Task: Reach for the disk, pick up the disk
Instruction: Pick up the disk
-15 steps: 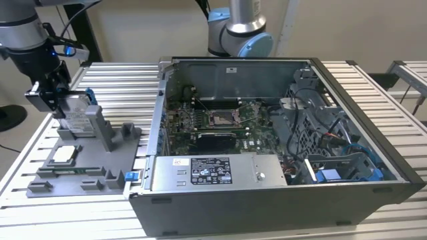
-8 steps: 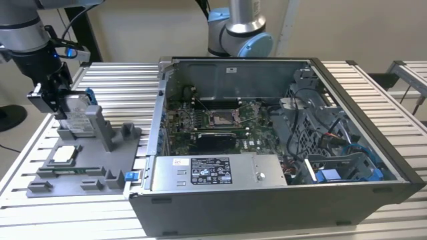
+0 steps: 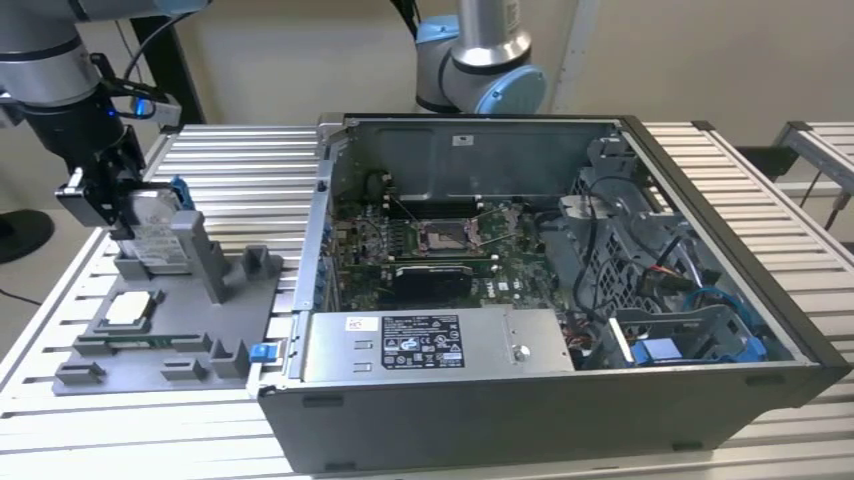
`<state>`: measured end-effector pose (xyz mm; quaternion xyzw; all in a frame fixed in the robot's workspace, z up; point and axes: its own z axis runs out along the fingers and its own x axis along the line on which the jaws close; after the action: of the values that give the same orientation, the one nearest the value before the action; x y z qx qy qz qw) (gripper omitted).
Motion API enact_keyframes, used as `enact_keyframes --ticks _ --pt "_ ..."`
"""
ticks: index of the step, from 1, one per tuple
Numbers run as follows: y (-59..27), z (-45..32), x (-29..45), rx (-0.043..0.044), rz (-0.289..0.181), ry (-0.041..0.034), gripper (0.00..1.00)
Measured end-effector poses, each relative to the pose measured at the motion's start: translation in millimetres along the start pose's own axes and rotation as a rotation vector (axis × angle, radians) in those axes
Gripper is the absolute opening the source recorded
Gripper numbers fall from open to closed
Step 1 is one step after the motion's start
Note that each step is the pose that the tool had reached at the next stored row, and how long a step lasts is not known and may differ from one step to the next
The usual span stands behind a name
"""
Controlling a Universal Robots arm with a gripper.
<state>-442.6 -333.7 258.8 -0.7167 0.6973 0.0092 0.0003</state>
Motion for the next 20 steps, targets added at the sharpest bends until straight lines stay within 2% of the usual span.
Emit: enact_keyframes --ticks 2,5,10,17,20 --pt "0.1 0.3 0.0 -0.0002 0.000 0.0000 1.00" --pt "0.1 0.0 0.1 -0.0007 0.000 -0.0050 1.00" --pt "0.1 -7.0 0.9 -0.0052 0.000 -0.0068 1.00" --pt "0.1 -6.5 5.4 -0.0057 0.000 -0.0095 1.00" --pt "0.0 -6.3 5.7 -0.0056 0.000 -0.0143 1.00"
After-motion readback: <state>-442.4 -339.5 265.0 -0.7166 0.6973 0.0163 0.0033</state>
